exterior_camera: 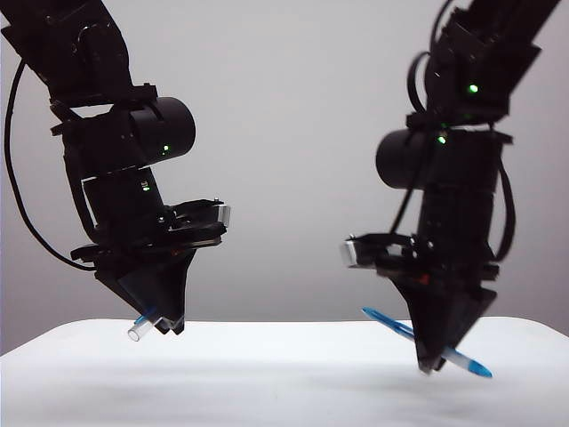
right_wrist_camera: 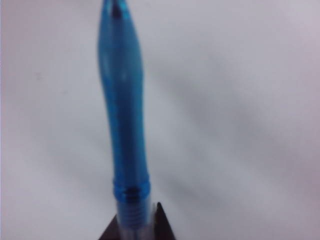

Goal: Pick up the pen and remove the cap.

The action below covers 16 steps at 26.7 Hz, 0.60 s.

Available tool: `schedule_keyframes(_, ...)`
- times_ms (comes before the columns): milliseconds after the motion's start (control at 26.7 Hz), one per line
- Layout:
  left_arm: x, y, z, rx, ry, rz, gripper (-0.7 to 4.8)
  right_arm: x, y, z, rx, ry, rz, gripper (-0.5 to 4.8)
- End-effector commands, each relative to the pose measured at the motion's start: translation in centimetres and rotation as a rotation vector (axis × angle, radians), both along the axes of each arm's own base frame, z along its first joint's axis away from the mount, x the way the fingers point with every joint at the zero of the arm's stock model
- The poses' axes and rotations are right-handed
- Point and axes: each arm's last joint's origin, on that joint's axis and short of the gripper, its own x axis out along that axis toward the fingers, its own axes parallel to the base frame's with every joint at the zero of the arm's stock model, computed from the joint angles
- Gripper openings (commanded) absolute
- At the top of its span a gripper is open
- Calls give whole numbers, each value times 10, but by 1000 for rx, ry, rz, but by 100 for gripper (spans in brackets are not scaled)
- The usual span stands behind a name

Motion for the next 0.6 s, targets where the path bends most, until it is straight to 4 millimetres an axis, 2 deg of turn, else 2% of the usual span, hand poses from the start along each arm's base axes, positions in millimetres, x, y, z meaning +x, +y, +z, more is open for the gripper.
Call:
schedule_keyframes(38, 1, 2, -6, 22, 22, 0, 22, -2, -1, -10, 22, -40, -16, -5)
schedule_keyframes(375, 2, 2, -25, 50, 87, 0, 31, -1, -1, -17, 33, -52, -36, 14)
schedule_keyframes(488, 3, 1, -27, 55, 87, 1, 98, -1, -1, -20, 29, -46, -36, 74)
schedule_keyframes(600, 5, 1, -27, 48, 66, 3, 157, -1, -1, -24, 25, -37, -36, 83)
